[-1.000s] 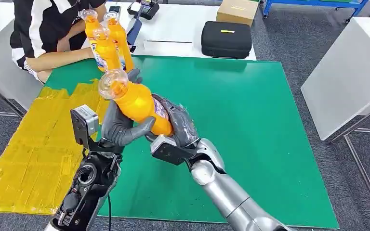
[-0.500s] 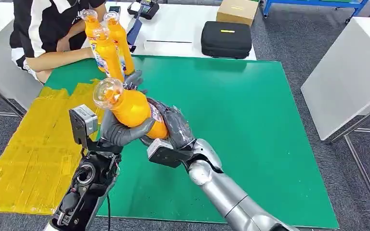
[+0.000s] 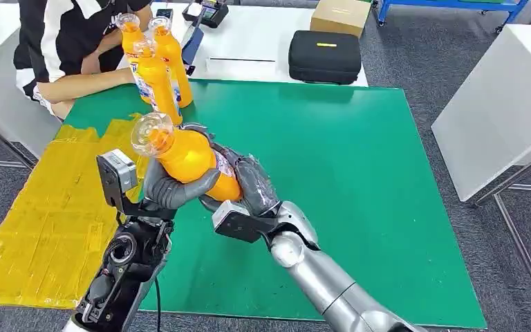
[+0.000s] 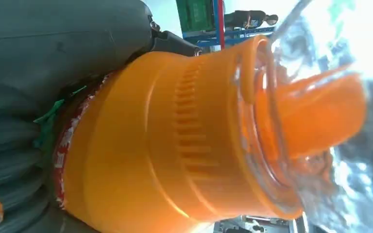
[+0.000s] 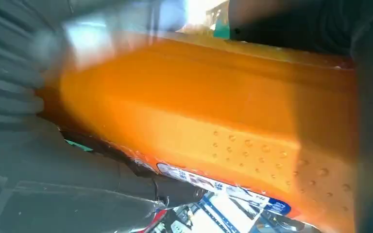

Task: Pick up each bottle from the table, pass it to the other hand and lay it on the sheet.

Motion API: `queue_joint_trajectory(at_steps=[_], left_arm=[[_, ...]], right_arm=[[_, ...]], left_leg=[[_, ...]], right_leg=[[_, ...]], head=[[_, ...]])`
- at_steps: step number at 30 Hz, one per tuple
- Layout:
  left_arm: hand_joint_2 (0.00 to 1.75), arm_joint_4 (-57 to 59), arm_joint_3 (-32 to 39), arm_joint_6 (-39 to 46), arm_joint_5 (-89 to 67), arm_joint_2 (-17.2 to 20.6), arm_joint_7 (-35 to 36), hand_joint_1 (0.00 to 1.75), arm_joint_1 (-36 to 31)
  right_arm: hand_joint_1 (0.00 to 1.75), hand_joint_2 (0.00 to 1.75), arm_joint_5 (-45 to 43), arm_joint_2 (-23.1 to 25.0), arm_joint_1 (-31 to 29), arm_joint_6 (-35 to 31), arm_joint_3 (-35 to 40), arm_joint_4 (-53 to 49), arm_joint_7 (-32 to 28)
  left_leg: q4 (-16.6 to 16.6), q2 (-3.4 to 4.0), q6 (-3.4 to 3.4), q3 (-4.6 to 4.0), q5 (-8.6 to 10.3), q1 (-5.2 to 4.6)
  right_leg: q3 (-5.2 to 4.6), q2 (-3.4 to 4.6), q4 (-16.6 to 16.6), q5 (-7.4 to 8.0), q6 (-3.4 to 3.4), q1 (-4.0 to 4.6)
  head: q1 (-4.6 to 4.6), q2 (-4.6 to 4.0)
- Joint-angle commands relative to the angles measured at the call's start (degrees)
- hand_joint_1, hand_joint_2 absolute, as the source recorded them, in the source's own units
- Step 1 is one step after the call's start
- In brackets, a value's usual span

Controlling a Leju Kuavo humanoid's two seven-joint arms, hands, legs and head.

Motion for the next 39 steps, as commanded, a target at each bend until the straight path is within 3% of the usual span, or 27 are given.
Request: queue_joint_trajectory(at_steps=[1, 3, 4, 5, 11, 18, 19, 24, 33, 39], left_arm=[[1.75, 4.8, 0.8, 0.5, 0.6, 0.3, 0.4, 1.75, -3.1], [1.75, 4.8, 1.3, 2.8, -0.2, 0.0, 0.9, 1.75, -3.2], [1.75, 4.7, 1.6, 3.5, -0.5, 0.0, 1.1, 1.75, -3.2], [1.75, 4.5, 1.9, 5.2, -1.7, 0.3, 0.9, 1.75, -3.2], [1.75, 3.9, 4.5, 13.9, -12.7, 2.1, -1.3, 1.75, -3.9], [1.75, 3.0, 5.7, 23.9, -25.7, 2.6, -2.2, 1.75, -4.3], [1.75, 3.4, 5.7, 30.7, -34.2, 2.8, -2.0, 1.75, -4.9], [1.75, 3.6, 5.9, 32.9, -40.8, 3.6, -0.5, 1.75, -5.8], [1.75, 14.6, -0.4, 28.6, -66.7, 6.9, 10.0, 1.75, -12.8], [1.75, 17.0, -0.3, 28.5, -68.6, 6.7, 10.6, 1.75, -13.9]], right_arm=[[1.75, 1.75, -1.6, -0.8, -0.1, 0.1, 0.8, -0.8, -0.3], [1.75, 1.75, -2.4, -1.6, 0.8, -0.4, 0.1, -3.2, 0.0], [1.38, 1.75, -3.2, -1.9, 1.4, -0.7, -0.6, -4.7, 0.2], [0.00, 1.75, -5.4, -2.1, 2.6, -0.5, -2.0, -7.2, 0.5], [0.00, 1.75, -8.3, -5.0, 9.7, -2.1, -4.2, -24.1, 5.6], [0.00, 1.75, -12.8, -6.6, 13.1, -2.8, -7.2, -32.2, 7.0], [0.00, 1.75, -15.2, -6.9, 14.8, -2.8, -8.0, -35.1, 7.0], [0.00, 1.75, -17.3, -7.5, 17.8, -2.9, -8.3, -40.1, 7.8], [0.00, 1.75, -18.7, -9.4, 18.7, -1.0, -7.7, -43.5, 8.1], [0.00, 1.75, -18.8, -9.4, 18.6, -0.7, -7.7, -43.4, 8.2]], left_leg=[[0.0, -0.11, 0.03, 0.38, -0.19, 0.02], [0.0, -0.11, 0.03, 0.20, -0.09, 0.01], [0.0, -0.13, 0.04, 0.32, -0.17, 0.02], [0.0, -0.12, 0.03, 0.15, -0.07, 0.02], [0.0, -0.21, 0.02, 0.19, -0.10, -0.01], [0.0, -0.14, 0.03, 0.10, -0.09, 0.00], [0.1, -0.15, 0.03, 0.16, -0.14, 0.01], [0.0, -0.16, 0.01, 0.15, -0.12, 0.01], [0.0, -0.17, 0.04, 0.32, -0.18, 0.01], [0.0, -0.17, 0.02, 0.19, -0.08, 0.01]], right_leg=[[0.38, -0.03, 0.1, -0.20, -0.40, 0.06], [0.21, -0.06, 0.0, -0.10, -0.25, 0.03], [0.33, -0.05, 0.1, -0.18, -0.35, 0.05], [0.17, -0.07, 0.0, -0.08, -0.21, 0.04], [0.24, -0.16, 0.1, -0.16, -0.29, 0.02], [0.11, -0.09, 0.0, -0.12, -0.23, 0.02], [0.18, -0.08, 0.1, -0.16, -0.28, 0.03], [0.17, -0.10, 0.0, -0.14, -0.28, 0.04], [0.31, -0.08, 0.1, -0.19, -0.38, 0.04], [0.19, -0.11, 0.0, -0.10, -0.28, 0.03]], head=[[0.00, 0.00], [0.00, 0.00], [0.00, 0.00], [0.00, 0.00], [0.02, 0.00], [0.00, 0.00], [0.00, 0.00], [0.00, 0.00], [0.00, 0.00], [0.00, 0.00]])
